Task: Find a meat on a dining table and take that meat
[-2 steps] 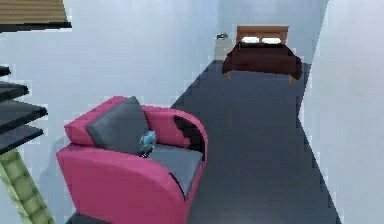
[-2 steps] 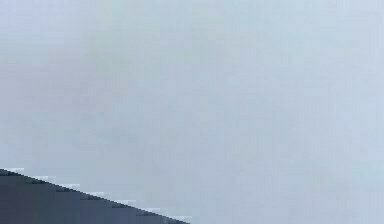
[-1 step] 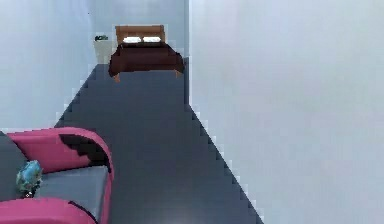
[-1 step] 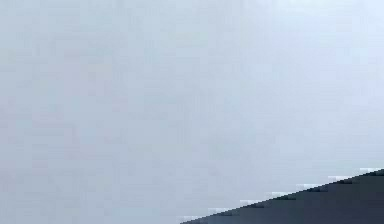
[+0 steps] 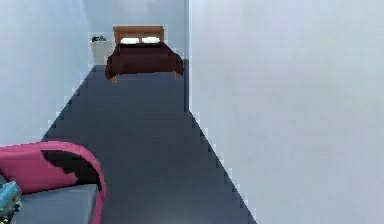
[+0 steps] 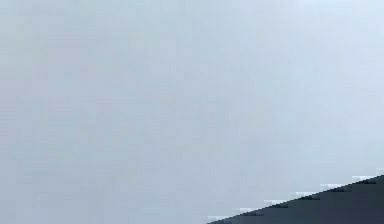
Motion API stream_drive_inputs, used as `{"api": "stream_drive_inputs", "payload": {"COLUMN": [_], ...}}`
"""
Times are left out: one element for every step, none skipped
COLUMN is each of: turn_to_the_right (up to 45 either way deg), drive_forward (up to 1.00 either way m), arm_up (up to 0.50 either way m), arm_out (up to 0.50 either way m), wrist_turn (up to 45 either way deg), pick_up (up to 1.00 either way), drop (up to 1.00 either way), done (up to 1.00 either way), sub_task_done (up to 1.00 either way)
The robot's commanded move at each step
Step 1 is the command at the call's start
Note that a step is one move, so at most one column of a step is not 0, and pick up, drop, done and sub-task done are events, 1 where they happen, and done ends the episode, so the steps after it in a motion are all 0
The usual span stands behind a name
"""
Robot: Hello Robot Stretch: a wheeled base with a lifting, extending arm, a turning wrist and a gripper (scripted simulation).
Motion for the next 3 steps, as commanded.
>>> {"api": "stream_drive_inputs", "payload": {"turn_to_the_right": [-9.0, 0.0, 0.0], "drive_forward": [0.00, 0.45, 1.00], "arm_up": [0.00, 0.00, 0.00], "arm_out": [0.00, 0.00, 0.00], "wrist_turn": [0.0, 0.0, 0.0], "pick_up": [0.00, 0.00, 0.00], "drop": [0.00, 0.00, 0.00], "done": [0.00, 0.00, 0.00], "sub_task_done": [0.00, 0.00, 0.00]}}
